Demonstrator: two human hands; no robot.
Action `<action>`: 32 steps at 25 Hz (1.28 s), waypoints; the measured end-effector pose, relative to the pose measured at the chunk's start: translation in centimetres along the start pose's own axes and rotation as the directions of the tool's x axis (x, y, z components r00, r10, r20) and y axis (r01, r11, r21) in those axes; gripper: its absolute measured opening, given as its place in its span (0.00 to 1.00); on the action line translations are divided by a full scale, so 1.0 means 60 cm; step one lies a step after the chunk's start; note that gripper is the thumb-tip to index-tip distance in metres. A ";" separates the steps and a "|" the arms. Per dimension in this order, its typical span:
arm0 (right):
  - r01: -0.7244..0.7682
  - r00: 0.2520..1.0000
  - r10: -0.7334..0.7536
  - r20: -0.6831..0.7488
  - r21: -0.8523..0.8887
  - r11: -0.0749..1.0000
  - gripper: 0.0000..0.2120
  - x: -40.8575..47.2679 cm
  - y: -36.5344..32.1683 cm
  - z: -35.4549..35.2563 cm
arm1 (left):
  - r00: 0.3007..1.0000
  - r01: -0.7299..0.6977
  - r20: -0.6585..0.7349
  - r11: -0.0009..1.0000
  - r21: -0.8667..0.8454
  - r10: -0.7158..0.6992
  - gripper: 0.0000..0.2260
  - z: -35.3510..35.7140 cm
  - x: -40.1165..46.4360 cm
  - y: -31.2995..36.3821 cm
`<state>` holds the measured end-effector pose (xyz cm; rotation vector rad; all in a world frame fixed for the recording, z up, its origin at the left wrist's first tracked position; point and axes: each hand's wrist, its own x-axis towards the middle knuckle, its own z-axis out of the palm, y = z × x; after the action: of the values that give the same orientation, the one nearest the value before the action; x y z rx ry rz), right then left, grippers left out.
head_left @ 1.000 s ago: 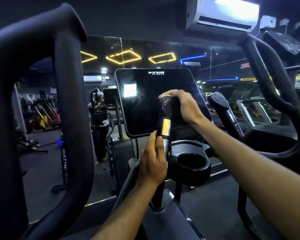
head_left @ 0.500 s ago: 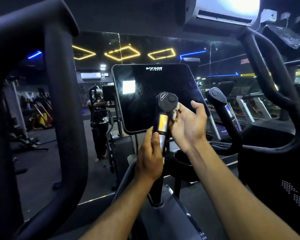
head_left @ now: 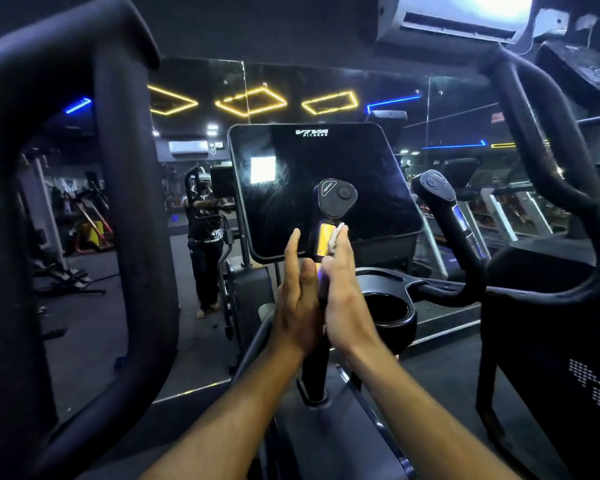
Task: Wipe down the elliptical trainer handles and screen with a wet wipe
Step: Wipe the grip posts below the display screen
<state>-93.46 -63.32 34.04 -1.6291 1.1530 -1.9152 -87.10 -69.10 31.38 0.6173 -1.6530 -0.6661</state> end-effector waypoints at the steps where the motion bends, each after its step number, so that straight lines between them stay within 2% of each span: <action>1: 0.058 0.998 -0.059 -0.007 -0.130 0.990 0.34 -0.004 0.006 0.005 | 1.000 0.014 0.015 0.999 -0.029 -0.014 0.28 0.000 0.001 0.003; 3: 0.174 0.983 -0.184 -0.009 -0.287 0.942 0.35 -0.009 0.027 0.005 | 0.999 0.021 0.049 0.997 -0.078 -0.017 0.32 -0.003 0.000 0.007; 5: 0.242 0.969 -0.247 0.027 -0.328 0.913 0.36 -0.028 0.050 0.001 | 0.996 0.027 0.093 0.991 -0.130 -0.015 0.40 -0.008 -0.003 0.007; 7: 0.342 0.938 -0.331 0.102 -0.410 0.845 0.37 -0.052 0.079 -0.006 | 0.992 0.035 0.128 0.979 -0.200 -0.009 0.42 -0.011 -0.004 0.001; 10: 0.512 0.855 -0.430 0.288 -0.599 0.616 0.42 -0.043 0.109 -0.046 | 0.995 0.037 0.103 0.964 -0.262 -0.010 0.35 -0.009 -0.002 -0.006; 13: 0.641 0.753 -0.458 0.473 -0.684 0.347 0.43 0.019 0.095 -0.097 | 0.992 0.097 0.112 0.944 -0.316 -0.064 0.27 -0.006 -0.001 -0.012; 16: 0.703 0.660 -0.451 0.601 -0.706 0.088 0.42 0.096 0.039 -0.124 | 0.963 0.241 0.218 0.870 -0.430 -0.159 0.30 -0.003 -0.003 -0.009; 17: 0.714 0.640 -0.446 0.625 -0.699 0.045 0.41 0.113 0.026 -0.126 | 0.957 0.257 0.238 0.862 -0.437 -0.165 0.32 -0.003 -0.002 -0.015; 19: 0.753 0.603 -0.443 0.663 -0.657 0.041 0.41 0.114 0.022 -0.123 | 0.954 0.267 0.250 0.846 -0.462 -0.164 0.33 -0.005 -0.003 -0.021; 21: 0.819 0.525 -0.419 0.741 -0.573 0.014 0.41 0.086 0.045 -0.121 | 0.960 0.249 0.235 0.846 -0.472 -0.151 0.33 -0.010 -0.004 -0.031; 24: 0.876 0.404 -0.337 0.851 -0.466 -0.126 0.40 0.070 0.049 -0.139 | 0.939 0.292 0.302 0.843 -0.453 -0.163 0.33 -0.016 -0.010 -0.038; 25: 0.866 0.394 -0.317 0.863 -0.464 -0.185 0.40 0.087 0.035 -0.147 | 0.927 0.327 0.322 0.834 -0.445 -0.192 0.34 -0.017 -0.008 -0.040; 27: 0.810 0.453 -0.332 0.827 -0.538 -0.234 0.40 0.121 0.006 -0.151 | 0.907 0.382 0.340 0.823 -0.421 -0.247 0.34 -0.019 -0.005 -0.042; 29: 0.785 0.496 -0.375 0.783 -0.589 -0.193 0.41 0.126 0.004 -0.140 | 0.899 0.400 0.345 0.829 -0.390 -0.272 0.30 -0.019 -0.007 -0.037; 32: 0.845 0.444 -0.348 0.826 -0.515 -0.143 0.42 0.084 0.041 -0.125 | 0.915 0.373 0.304 0.847 -0.380 -0.267 0.27 -0.026 -0.014 -0.025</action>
<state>-102.36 -65.91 35.39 -3.7433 1.5301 -0.6892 -85.36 -69.71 29.95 0.5053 -1.5569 -1.3614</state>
